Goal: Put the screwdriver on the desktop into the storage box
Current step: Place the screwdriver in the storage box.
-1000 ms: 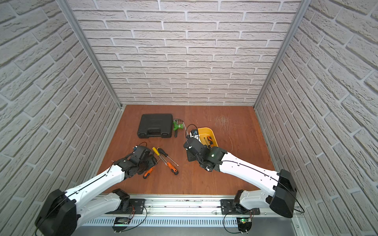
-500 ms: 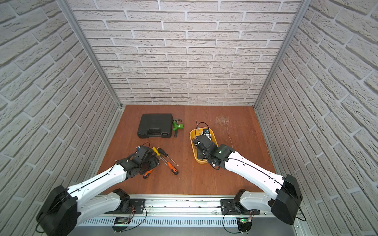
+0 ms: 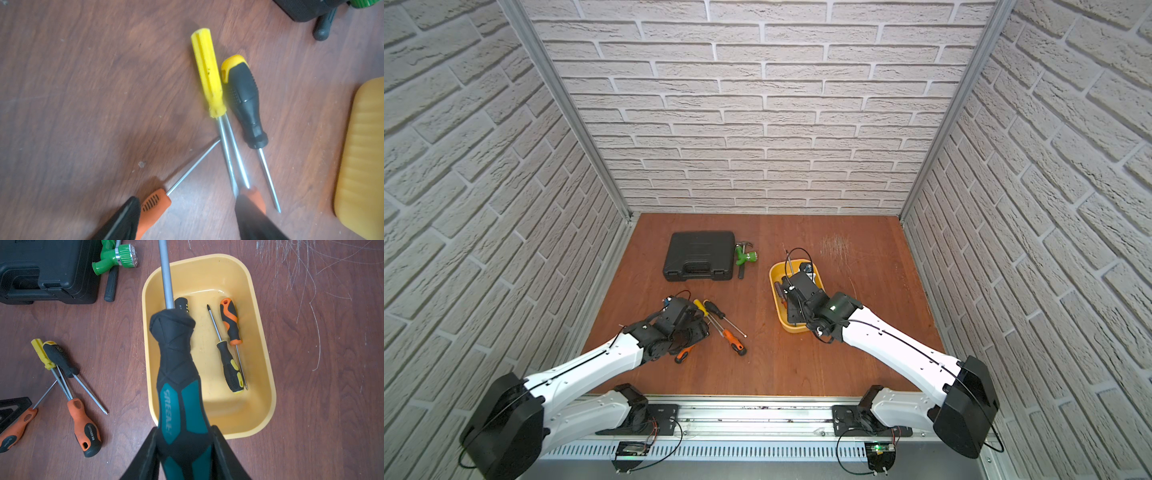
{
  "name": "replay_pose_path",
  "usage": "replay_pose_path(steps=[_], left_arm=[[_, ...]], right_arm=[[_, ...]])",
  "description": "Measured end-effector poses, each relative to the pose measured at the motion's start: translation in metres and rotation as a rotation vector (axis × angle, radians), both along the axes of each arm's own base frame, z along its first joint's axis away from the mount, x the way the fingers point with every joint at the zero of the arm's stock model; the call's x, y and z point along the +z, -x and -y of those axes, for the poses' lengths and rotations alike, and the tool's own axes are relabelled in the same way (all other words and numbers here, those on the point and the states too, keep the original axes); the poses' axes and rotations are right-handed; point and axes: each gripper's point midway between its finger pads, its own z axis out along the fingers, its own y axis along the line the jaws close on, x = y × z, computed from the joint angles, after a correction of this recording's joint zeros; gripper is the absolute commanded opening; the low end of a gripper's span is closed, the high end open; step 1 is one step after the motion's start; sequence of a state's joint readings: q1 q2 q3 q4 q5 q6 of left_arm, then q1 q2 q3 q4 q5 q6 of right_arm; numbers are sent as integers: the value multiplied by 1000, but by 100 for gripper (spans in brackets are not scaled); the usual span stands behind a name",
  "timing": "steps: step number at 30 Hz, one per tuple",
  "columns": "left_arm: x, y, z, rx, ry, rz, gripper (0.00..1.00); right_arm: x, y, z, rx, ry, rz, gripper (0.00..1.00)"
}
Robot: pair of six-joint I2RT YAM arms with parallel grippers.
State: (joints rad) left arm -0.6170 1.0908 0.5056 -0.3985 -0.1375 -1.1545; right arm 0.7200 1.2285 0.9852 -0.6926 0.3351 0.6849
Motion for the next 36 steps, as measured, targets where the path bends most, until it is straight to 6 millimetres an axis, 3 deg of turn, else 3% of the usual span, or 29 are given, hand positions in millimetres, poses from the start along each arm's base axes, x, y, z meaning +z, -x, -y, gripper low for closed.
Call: replay_pose_path(steps=[21,36], left_arm=[[10,-3,-3,11,-4,32,79],[17,-8,0,11,5,47,79]], right_arm=[[-15,1,1,-2,9,-49,2],[-36,2,-3,7,25,-123,2]])
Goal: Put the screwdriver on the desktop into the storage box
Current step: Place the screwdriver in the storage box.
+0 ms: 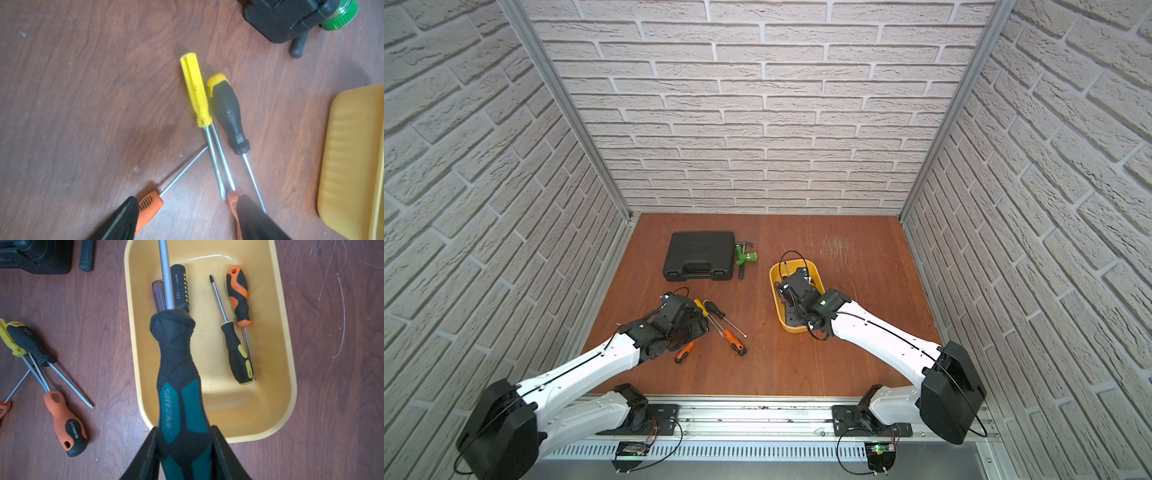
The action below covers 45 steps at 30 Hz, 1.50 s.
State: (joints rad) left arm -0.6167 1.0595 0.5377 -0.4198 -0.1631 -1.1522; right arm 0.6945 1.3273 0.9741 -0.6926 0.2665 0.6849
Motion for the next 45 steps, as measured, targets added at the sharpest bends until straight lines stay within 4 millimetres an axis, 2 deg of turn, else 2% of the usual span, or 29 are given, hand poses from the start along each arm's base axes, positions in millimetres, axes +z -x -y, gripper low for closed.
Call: replay_pose_path(steps=[13,20,35,41,45], left_arm=[[2,1,-5,6,-14,6,79],[2,1,-5,6,-14,5,79],[2,1,-5,6,-14,5,79],[2,1,-5,6,-14,4,79],[2,1,-5,6,-12,6,79]], right_arm=[[-20,2,-3,8,25,-67,2],[-30,-6,-2,0,55,-103,2],[-39,-9,12,-44,61,-149,5],[-49,-10,14,-40,87,-185,30],[-45,-17,12,-33,86,-176,44]])
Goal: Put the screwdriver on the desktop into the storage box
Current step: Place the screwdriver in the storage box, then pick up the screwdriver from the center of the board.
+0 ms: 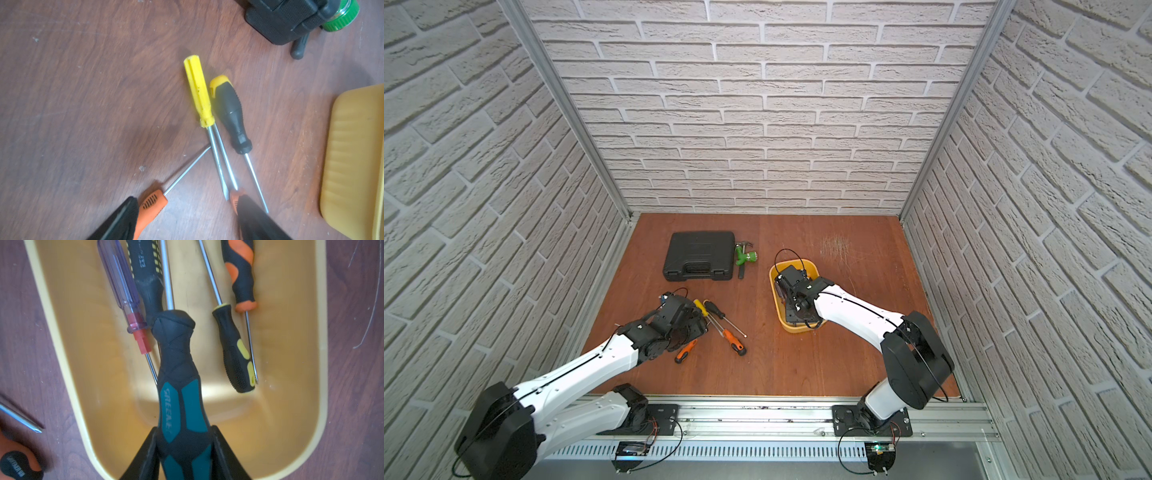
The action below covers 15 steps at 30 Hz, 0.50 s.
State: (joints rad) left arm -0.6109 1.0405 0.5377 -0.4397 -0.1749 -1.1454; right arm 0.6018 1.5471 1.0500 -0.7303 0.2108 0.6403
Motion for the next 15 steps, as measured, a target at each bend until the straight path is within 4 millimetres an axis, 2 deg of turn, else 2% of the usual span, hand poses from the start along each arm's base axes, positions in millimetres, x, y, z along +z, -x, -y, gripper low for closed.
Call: replay_pose_path(steps=[3,7,11,15], left_arm=[[0,0,0,0,0,1,80],[0,0,0,-1,0,0,80],[0,0,0,0,-1,-2,80],[0,0,0,0,-1,-1,80]], right_arm=[[4,-4,-3,9,-8,13,57],[8,-4,-3,19,-14,26,63],[17,-5,-4,23,-29,51,62],[27,-2,-6,38,-48,82,54]])
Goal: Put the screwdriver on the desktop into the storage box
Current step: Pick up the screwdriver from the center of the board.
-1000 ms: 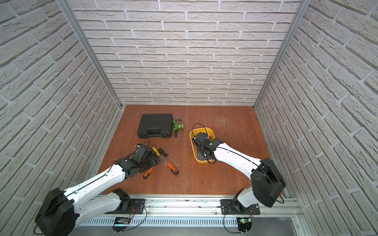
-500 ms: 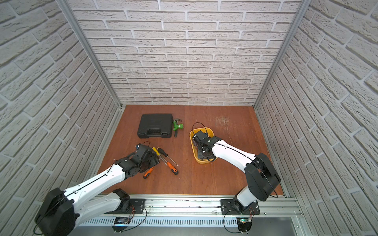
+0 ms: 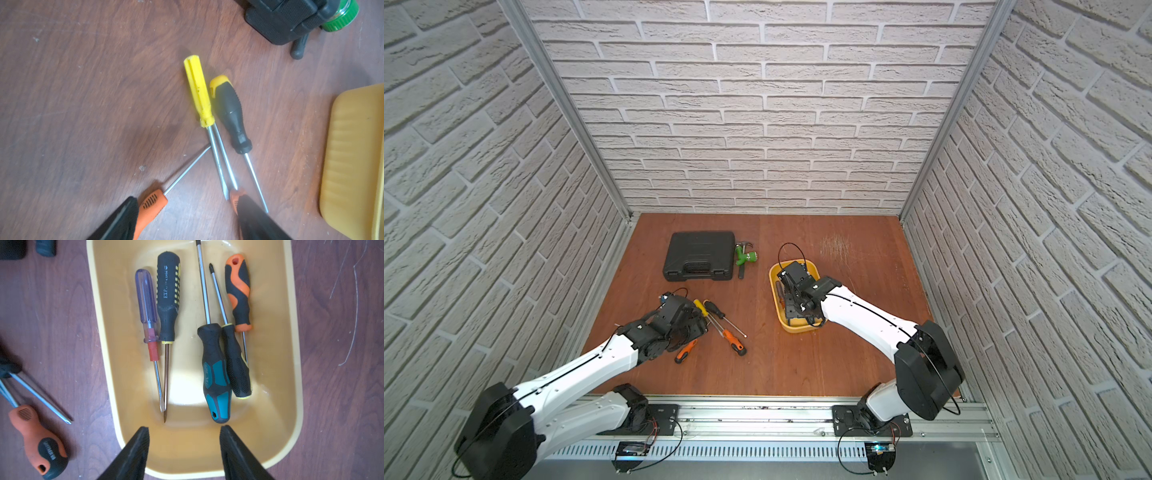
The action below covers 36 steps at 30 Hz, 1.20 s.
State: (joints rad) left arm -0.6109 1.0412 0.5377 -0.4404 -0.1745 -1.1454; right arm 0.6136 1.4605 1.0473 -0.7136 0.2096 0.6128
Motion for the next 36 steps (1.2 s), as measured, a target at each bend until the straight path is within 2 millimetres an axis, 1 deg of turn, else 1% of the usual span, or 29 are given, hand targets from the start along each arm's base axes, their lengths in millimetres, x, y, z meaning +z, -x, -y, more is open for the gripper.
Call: replay_pose_path(steps=[2,3,5,7,8,11,15,17,18,19,20,23,25,27,28,30,32,33,36], left_arm=[[0,0,0,0,0,0,79],[0,0,0,0,0,0,80],[0,0,0,0,1,1,80],[-1,-1,0,0,3,5,80],[-1,-1,1,0,5,8,80],[-4,-2,1,-6,6,13,81],[-5,-4,4,-27,1,22,87],[-4,-4,4,-33,0,23,90],[-3,-3,4,-40,-3,18,94],[-2,-1,3,-45,-5,11,98],[1,0,3,-50,-7,10,98],[24,-3,1,-77,-23,49,98],[45,-10,1,-85,-29,107,98],[62,-15,1,-87,-27,155,98],[68,-15,1,-85,-28,175,98],[73,-13,2,-90,-35,202,98],[72,-6,4,-98,-42,221,98],[68,-2,4,-102,-49,225,98],[44,12,-3,-93,-65,189,98]], right_arm=[[4,3,-2,11,-10,17,49],[6,5,-5,22,-16,27,44],[12,10,-13,53,-31,50,27],[19,15,-26,95,-48,82,13],[23,17,-32,114,-56,97,3],[29,25,-53,171,-78,143,3],[27,36,-80,245,-101,165,3],[20,41,-93,269,-99,154,3],[15,43,-99,277,-92,139,3],[10,44,-105,284,-85,127,8],[5,46,-111,290,-79,117,12],[-7,53,-127,319,-61,101,20],[-16,59,-134,334,-50,90,28],[-24,64,-140,344,-50,68,35],[-27,66,-143,348,-53,52,38],[-32,71,-150,362,-51,32,44],[-32,73,-154,371,-43,25,50],[-31,75,-156,379,-41,24,51],[-30,81,-159,394,-36,17,52]])
